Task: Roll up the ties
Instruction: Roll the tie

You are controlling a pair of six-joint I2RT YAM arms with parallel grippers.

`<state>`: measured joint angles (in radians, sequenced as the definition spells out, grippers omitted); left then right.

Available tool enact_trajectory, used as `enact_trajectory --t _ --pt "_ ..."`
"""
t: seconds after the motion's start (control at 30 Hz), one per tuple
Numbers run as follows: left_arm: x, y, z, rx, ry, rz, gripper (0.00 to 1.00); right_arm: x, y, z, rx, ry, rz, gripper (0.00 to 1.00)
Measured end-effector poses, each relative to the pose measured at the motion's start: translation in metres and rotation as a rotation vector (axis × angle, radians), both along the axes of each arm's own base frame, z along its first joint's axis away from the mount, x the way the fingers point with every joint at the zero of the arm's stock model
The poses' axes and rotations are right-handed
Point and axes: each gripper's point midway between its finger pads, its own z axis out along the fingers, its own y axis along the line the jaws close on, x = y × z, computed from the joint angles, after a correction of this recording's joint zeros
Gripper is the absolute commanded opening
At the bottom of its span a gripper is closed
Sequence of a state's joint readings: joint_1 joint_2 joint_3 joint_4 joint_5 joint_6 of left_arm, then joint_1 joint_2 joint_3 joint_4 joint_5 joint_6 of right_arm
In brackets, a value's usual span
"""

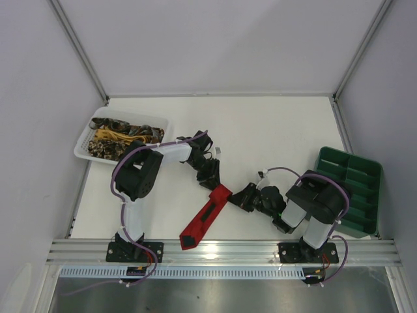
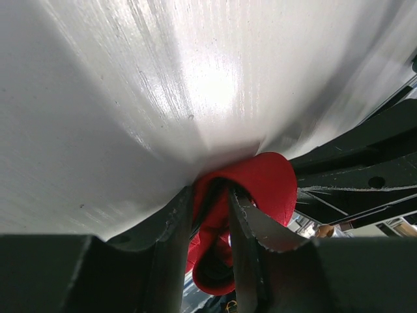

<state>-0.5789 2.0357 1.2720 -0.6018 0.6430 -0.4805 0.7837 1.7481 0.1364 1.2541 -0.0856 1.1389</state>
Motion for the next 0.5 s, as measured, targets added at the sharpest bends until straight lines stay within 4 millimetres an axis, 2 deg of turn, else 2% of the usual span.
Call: enact_trajectory --t 0.3,0.5 --pt "0.003 0.002 0.000 0.002 -0.005 0.005 0.36 0.005 0.004 0.013 0.003 -0.058 0.013 0.16" --pt "0.005 0.004 -0.001 0.004 -0.008 0.012 0.36 0.009 0.018 0.029 0.043 -0.096 0.042 0.17"
